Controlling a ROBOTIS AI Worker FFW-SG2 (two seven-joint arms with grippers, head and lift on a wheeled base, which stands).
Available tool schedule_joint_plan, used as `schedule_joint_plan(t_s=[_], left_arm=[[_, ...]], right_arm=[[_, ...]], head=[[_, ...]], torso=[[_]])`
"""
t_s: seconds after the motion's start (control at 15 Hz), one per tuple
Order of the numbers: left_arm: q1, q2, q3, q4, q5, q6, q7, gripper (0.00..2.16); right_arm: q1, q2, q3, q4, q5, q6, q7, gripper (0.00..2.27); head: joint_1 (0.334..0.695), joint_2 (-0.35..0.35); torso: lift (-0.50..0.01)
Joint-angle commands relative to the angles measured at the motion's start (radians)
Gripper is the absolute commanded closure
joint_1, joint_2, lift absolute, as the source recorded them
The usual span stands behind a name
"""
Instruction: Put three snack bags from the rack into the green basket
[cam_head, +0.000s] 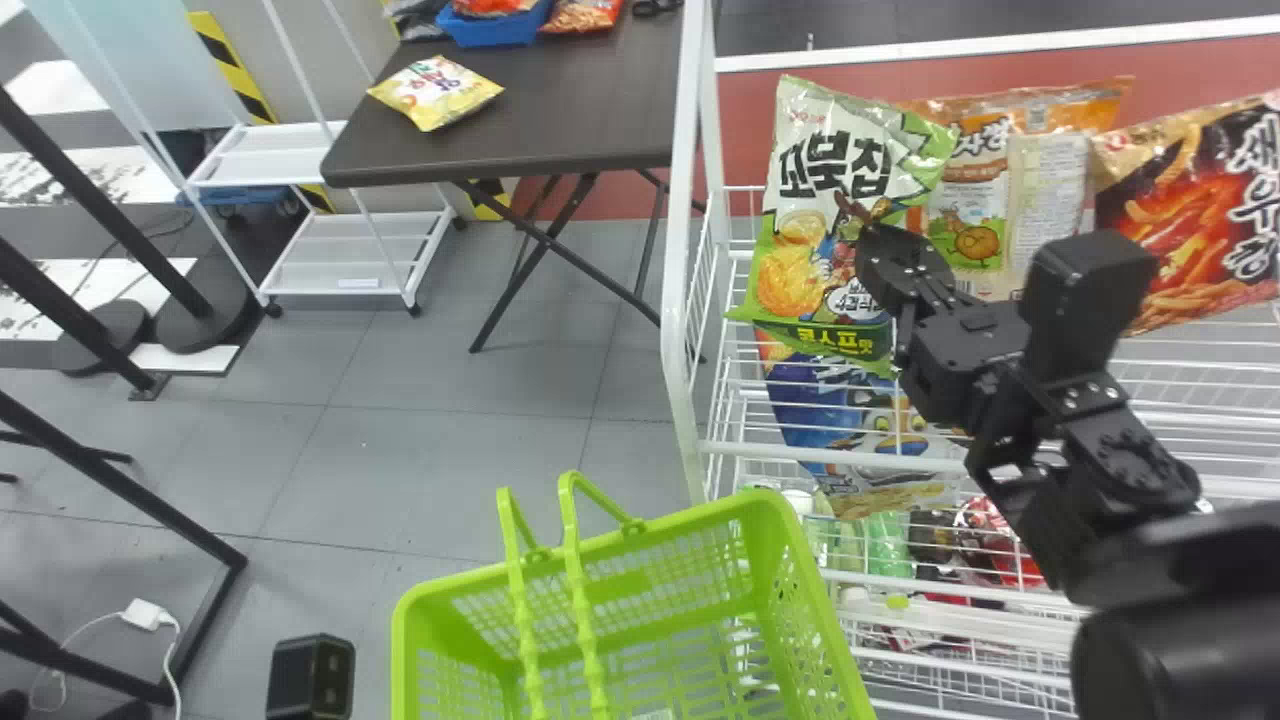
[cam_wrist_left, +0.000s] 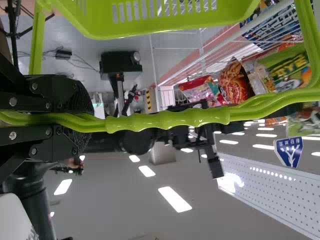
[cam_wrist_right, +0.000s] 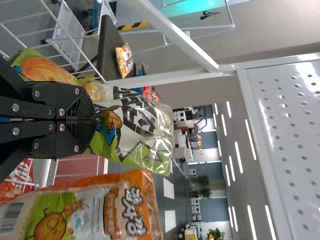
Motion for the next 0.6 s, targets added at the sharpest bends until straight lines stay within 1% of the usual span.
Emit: schedule_joint_plan(t_s=[0.0, 0.07, 0.13, 0.33, 0.4, 0.47, 0.53], left_arm=[[-0.032, 0.000, 0.000, 0.005, -0.001, 0.022, -0.010, 2.15], [-0.043, -0.001, 0.000, 0.006, -0.007, 0.028, -0.010, 2.15], [-0.049, -0.001, -0.002, 0.009, -0.007, 0.028, -0.010, 2.15], [-0.061, 0.000, 0.000, 0.018, -0.002, 0.031, -0.010, 2.15], [-0.063, -0.001, 0.000, 0.018, -0.002, 0.031, -0.010, 2.15], [-0.064, 0.000, -0.002, 0.021, -0.002, 0.034, -0.010, 2.15], [-0.064, -0.001, -0.002, 0.024, -0.002, 0.034, -0.010, 2.15]], right_arm=[[0.135, -0.029, -0.049, -0.176, -0.050, 0.029, 0.014, 2.25], [0.190, -0.032, -0.079, -0.243, -0.070, 0.075, 0.027, 2.26], [0.248, -0.033, -0.105, -0.319, -0.082, 0.149, 0.046, 2.25], [0.394, -0.052, -0.139, -0.484, -0.133, 0.277, 0.084, 2.25], [0.428, -0.068, -0.142, -0.529, -0.165, 0.348, 0.103, 2.25], [0.454, -0.078, -0.141, -0.570, -0.186, 0.397, 0.112, 2.26], [0.481, -0.087, -0.139, -0.618, -0.206, 0.455, 0.127, 2.26]], head=[[0.695, 0.181], [0.695, 0.168], [0.695, 0.139], [0.695, 0.106], [0.695, 0.105], [0.695, 0.107], [0.695, 0.129]], torso=[[0.000], [0.000], [0.000], [0.000], [0.000], [0.000], [0.000]])
